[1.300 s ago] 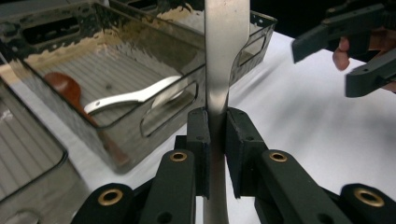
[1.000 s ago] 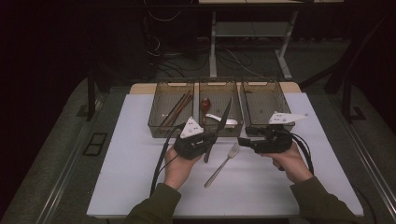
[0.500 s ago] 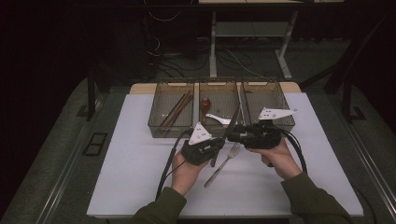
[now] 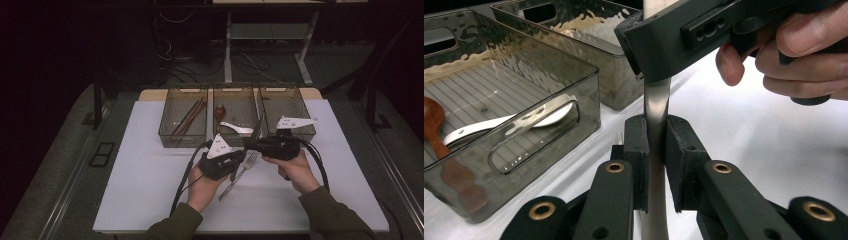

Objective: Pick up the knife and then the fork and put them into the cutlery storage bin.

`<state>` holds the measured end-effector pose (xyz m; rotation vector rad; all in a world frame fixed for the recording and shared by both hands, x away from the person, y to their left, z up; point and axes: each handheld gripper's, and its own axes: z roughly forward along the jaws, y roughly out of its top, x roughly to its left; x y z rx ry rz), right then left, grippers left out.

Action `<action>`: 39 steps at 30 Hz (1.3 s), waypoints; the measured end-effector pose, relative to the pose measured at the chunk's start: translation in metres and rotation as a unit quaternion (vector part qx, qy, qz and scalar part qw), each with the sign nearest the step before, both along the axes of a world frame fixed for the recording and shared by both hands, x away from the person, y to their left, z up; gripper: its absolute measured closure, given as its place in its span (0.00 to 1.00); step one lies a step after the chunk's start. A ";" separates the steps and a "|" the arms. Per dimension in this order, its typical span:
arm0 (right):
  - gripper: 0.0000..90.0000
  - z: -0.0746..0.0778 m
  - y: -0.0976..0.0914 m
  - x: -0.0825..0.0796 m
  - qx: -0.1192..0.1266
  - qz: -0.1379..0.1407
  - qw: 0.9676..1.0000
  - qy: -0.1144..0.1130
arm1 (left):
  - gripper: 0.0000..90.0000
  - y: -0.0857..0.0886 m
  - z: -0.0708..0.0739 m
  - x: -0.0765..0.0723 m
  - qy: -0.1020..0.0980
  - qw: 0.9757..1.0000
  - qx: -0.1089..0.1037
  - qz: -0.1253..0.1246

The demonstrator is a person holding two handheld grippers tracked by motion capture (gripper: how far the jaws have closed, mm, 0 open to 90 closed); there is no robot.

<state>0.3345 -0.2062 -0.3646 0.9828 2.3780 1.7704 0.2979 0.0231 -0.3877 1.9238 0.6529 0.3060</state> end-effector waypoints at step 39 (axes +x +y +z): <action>0.97 0.002 -0.022 0.000 -0.027 -0.040 0.999 -0.024 | 0.49 0.060 -0.021 0.003 0.032 0.998 -0.024 -0.053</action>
